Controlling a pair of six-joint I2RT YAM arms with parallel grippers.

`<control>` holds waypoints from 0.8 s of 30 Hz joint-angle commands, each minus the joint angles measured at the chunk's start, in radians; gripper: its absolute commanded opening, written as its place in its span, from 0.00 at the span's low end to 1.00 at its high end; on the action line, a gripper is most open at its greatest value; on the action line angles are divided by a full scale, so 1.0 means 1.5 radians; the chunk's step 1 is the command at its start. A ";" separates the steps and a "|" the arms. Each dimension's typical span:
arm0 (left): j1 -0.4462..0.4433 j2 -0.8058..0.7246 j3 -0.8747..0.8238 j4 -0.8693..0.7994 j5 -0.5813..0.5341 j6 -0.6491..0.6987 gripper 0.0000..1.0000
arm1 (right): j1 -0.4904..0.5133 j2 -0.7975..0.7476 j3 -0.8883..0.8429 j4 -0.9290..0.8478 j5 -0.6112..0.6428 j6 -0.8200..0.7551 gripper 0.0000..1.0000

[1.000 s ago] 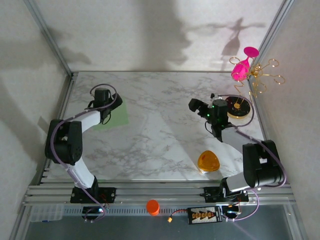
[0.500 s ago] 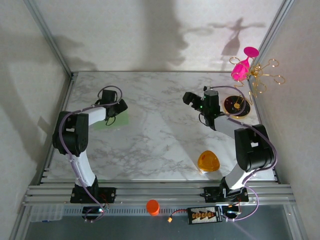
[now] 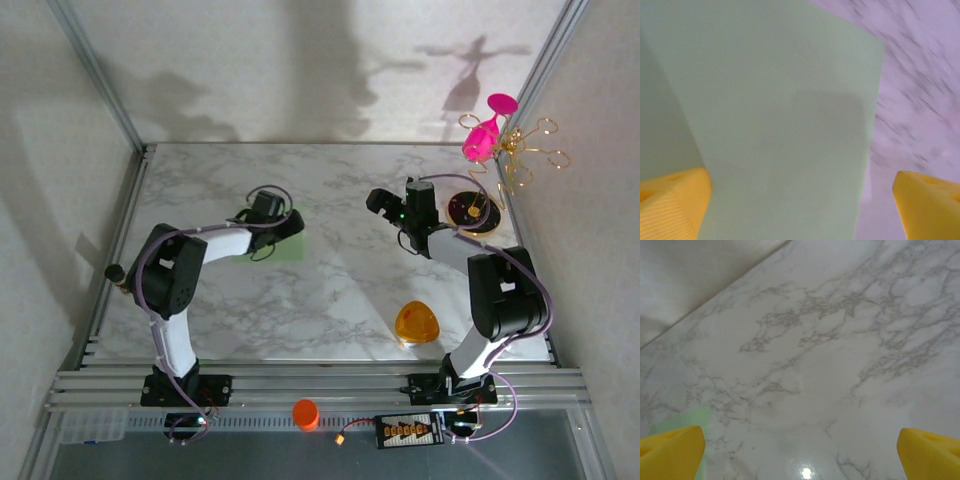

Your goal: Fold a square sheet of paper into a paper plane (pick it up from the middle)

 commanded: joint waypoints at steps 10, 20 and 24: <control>-0.080 -0.129 -0.016 -0.114 0.013 -0.079 0.96 | 0.055 -0.006 0.021 -0.091 -0.141 0.062 0.84; -0.087 -0.067 0.073 -0.298 -0.086 0.111 0.94 | 0.121 0.012 0.015 -0.138 -0.086 0.130 0.74; -0.110 0.000 0.145 -0.356 -0.127 0.157 0.99 | 0.116 -0.015 0.017 -0.163 -0.021 0.118 0.80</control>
